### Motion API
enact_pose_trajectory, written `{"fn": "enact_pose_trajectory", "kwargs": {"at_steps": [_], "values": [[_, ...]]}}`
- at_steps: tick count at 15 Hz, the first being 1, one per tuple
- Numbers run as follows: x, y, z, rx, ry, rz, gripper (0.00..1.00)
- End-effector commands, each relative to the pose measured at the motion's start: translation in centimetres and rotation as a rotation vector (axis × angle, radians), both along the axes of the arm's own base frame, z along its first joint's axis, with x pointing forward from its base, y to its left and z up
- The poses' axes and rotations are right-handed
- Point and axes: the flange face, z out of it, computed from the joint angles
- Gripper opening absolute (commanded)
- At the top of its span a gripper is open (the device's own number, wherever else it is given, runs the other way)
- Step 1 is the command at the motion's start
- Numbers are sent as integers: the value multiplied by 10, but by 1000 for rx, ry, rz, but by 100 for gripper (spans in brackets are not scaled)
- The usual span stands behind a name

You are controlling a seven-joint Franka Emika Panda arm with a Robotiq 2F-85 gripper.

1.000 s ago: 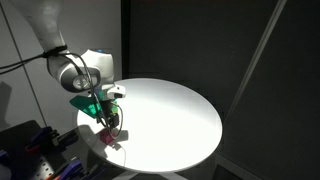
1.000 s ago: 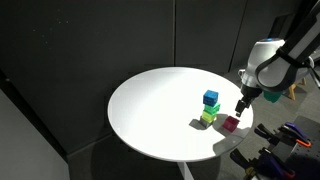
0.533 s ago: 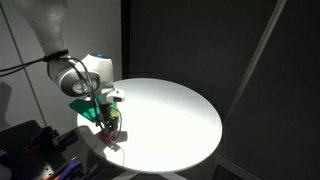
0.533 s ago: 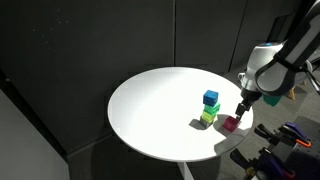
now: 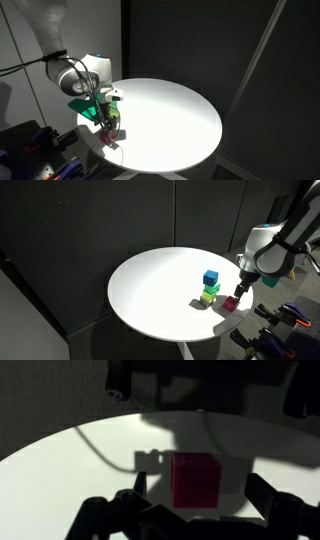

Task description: Put the pink block on the blue block

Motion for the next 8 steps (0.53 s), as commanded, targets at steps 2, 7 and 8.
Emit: {"fn": "enact_pose_trajectory", "kwargs": {"at_steps": [2, 7, 8], "values": [[4, 9, 3, -11, -10, -2, 100], [11, 13, 3, -19, -12, -20, 100], [12, 13, 2, -21, -12, -29, 100]]}}
